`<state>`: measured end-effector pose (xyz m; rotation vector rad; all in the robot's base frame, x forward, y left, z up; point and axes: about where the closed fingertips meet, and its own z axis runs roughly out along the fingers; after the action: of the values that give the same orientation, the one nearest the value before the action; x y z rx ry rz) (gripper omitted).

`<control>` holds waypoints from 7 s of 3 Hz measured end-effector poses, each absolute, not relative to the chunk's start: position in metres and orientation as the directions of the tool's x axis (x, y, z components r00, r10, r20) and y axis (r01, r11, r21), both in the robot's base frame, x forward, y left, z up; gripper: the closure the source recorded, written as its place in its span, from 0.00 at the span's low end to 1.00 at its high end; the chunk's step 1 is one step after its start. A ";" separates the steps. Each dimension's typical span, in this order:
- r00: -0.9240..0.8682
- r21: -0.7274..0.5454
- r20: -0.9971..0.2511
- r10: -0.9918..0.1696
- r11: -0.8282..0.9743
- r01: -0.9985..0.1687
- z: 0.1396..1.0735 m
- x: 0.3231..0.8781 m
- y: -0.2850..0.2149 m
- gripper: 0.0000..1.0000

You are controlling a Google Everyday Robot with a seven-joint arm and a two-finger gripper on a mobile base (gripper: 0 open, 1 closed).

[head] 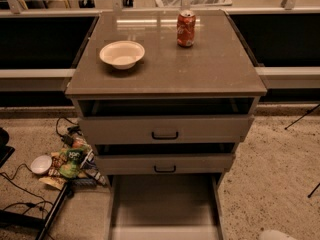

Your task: Close bottom drawer

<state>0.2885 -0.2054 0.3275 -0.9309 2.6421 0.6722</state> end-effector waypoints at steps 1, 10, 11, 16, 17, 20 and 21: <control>-0.776 0.381 -0.374 -0.508 0.678 -0.628 0.309 0.276 -0.194 1.00; -0.735 0.490 -0.544 -0.405 0.558 -0.670 0.137 0.386 -0.171 1.00; -0.715 0.481 -0.565 -0.411 0.540 -0.690 0.141 0.427 -0.151 1.00; -0.678 0.472 -0.605 -0.417 0.498 -0.727 0.153 0.526 -0.135 1.00; -0.646 0.454 -0.634 -0.425 0.472 -0.756 0.168 0.550 -0.127 1.00; -0.555 0.382 -0.736 -0.387 0.440 -0.813 0.208 0.588 -0.129 1.00; -0.541 0.372 -0.752 -0.376 0.436 -0.819 0.210 0.593 -0.129 1.00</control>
Offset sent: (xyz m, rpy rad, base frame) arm -0.0122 0.0110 -0.0181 0.0313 0.0343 -0.0033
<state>0.5929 -0.1290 0.2100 -1.0006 2.1116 0.9957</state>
